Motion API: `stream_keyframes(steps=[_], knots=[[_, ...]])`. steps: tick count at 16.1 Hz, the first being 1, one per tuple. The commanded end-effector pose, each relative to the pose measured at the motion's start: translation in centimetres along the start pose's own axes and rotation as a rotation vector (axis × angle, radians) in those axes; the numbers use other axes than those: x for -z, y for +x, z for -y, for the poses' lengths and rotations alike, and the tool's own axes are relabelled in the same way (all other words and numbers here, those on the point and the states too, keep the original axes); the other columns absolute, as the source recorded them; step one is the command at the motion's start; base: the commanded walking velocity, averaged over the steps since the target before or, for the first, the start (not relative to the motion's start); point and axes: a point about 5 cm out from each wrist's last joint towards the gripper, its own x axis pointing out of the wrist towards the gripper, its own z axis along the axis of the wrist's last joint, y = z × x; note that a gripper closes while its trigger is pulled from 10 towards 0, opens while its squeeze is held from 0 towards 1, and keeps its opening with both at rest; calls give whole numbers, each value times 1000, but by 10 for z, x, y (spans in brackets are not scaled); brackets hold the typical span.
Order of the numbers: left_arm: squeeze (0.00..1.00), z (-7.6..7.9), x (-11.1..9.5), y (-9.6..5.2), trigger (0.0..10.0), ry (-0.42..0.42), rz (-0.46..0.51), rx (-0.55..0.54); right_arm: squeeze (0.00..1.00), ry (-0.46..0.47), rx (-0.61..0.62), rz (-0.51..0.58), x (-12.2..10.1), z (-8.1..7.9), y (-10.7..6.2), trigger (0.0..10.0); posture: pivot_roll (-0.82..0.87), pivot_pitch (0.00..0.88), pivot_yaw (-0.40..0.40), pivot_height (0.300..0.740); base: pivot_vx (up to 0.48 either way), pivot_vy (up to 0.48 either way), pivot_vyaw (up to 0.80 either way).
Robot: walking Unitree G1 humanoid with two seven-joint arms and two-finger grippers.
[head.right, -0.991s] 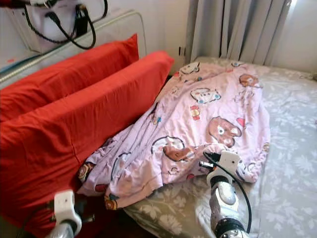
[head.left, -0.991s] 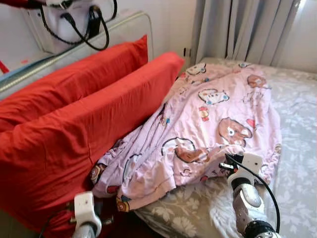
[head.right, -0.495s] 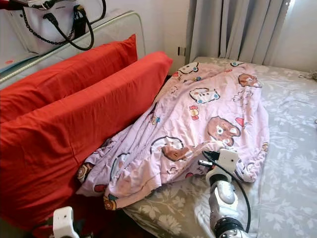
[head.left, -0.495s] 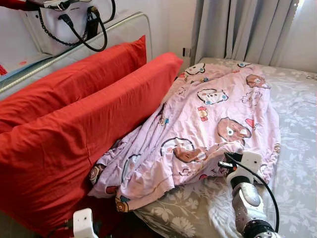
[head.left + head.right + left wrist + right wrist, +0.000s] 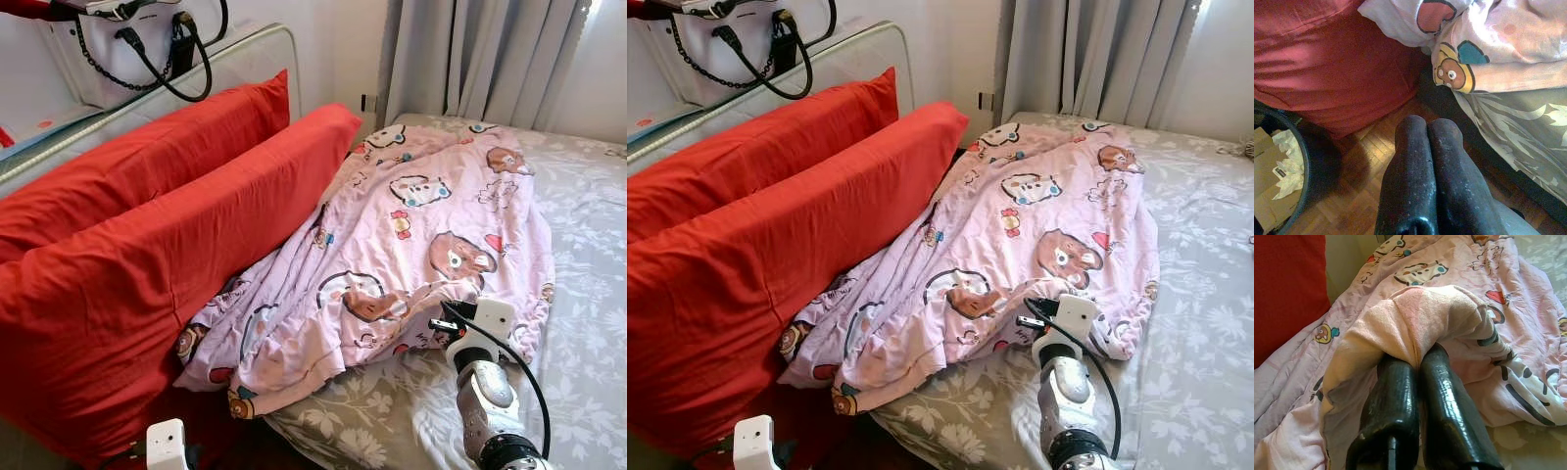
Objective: Clean up the room
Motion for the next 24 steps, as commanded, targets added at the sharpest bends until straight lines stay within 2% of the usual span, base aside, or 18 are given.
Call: stream_keyframes(steps=[1,13,24], knots=[[0,0,4,-1,10000,17,-21,4,0,-6,-8,18,-3,-3,1,10000,57,0,38,740,0,0,0],[0,-2,5,-2,10000,6,-18,9,0,-21,2,14,-3,-3,2,10000,65,0,38,740,-20,0,0],[0,-3,5,-2,10000,9,-23,12,0,-28,24,14,-4,-1,2,10000,68,0,38,740,-270,0,0]])
